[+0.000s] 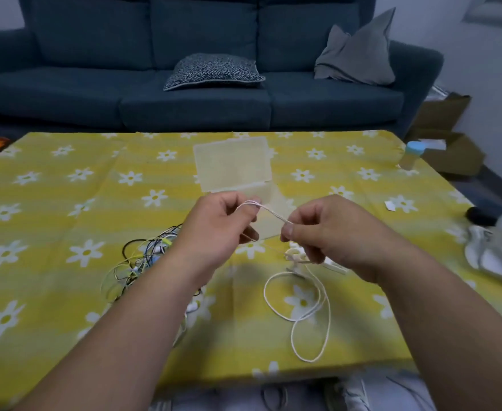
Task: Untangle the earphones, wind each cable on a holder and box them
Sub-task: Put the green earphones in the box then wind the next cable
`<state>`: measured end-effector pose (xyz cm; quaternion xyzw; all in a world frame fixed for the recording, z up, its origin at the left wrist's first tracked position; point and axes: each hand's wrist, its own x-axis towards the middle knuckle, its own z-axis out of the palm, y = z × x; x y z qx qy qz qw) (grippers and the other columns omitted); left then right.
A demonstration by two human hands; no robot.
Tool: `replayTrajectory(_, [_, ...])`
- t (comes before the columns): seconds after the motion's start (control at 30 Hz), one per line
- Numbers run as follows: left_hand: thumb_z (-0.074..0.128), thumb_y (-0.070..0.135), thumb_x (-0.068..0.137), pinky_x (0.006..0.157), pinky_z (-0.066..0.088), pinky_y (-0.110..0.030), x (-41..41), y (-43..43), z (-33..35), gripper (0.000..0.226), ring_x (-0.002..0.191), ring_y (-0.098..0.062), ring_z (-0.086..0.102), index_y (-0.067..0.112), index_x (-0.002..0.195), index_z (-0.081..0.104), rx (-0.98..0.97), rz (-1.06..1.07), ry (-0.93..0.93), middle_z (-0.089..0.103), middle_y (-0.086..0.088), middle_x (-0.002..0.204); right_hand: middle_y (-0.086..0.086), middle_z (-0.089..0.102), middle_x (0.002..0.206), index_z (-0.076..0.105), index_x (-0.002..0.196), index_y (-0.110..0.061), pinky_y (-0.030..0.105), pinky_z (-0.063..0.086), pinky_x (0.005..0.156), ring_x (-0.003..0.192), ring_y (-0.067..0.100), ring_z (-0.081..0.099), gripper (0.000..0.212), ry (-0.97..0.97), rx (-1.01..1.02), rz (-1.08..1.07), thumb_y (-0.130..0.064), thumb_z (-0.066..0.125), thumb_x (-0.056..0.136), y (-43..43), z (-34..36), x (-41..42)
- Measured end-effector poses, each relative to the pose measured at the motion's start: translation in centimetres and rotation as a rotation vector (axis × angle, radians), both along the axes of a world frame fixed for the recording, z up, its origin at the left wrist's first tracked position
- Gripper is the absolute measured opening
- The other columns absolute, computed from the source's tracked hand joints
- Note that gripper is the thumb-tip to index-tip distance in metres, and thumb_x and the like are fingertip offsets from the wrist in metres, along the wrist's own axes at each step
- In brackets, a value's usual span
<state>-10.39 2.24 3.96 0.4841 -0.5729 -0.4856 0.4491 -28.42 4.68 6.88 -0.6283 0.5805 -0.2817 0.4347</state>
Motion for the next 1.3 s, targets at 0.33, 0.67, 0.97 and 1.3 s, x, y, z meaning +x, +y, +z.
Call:
replayTrajectory(0.33, [0.071, 0.025, 0.083, 0.051, 0.017, -0.030, -1.9, -1.0, -0.7, 0.036, 0.053, -0.018, 0.022, 0.012, 0.063, 0.046, -0.031, 0.227, -0.098, 0.034, -0.007, 0.062, -0.005, 0.059, 0.053, 0.071, 0.079, -0.002, 0.027, 0.047, 0.052, 0.048, 0.008, 0.051, 0.018, 0.071, -0.014, -0.195, -0.015, 0.066, 0.091, 0.8, -1.4, -4.6])
replayTrajectory(0.67, [0.067, 0.024, 0.086, 0.061, 0.040, -0.030, -2.0, -1.9, -2.4, 0.035, 0.055, -0.032, 0.061, 0.006, 0.061, 0.052, 0.106, 0.243, -0.360, 0.054, -0.011, 0.052, 0.005, 0.049, 0.056, 0.070, 0.074, -0.002, 0.037, 0.046, 0.059, 0.055, 0.022, 0.045, 0.018, 0.261, 0.055, -0.435, -0.013, 0.067, 0.088, 0.6, -3.0, -10.9])
replayTrajectory(0.97, [0.061, 0.027, 0.093, 0.050, 0.044, -0.020, -2.4, -1.1, -3.3, 0.034, 0.066, -0.038, 0.069, 0.011, 0.066, 0.047, 0.310, 0.002, -0.673, 0.058, -0.008, 0.053, 0.003, 0.045, 0.061, 0.051, 0.062, -0.015, 0.025, 0.027, 0.046, 0.055, 0.019, 0.042, 0.027, 0.799, 0.248, -0.291, -0.018, 0.060, 0.087, -1.3, -8.3, -13.5])
replayTrajectory(1.3, [0.055, 0.025, 0.095, 0.061, 0.050, -0.031, -2.6, -1.4, -4.2, 0.026, 0.076, -0.037, 0.068, 0.013, 0.072, 0.049, 0.402, -0.167, -0.781, 0.056, -0.013, 0.068, 0.005, 0.065, 0.090, 0.065, 0.090, -0.017, 0.030, 0.046, 0.071, 0.086, 0.031, 0.059, 0.021, 0.750, 0.076, -0.515, -0.005, 0.051, 0.078, -2.9, -8.4, -9.5])
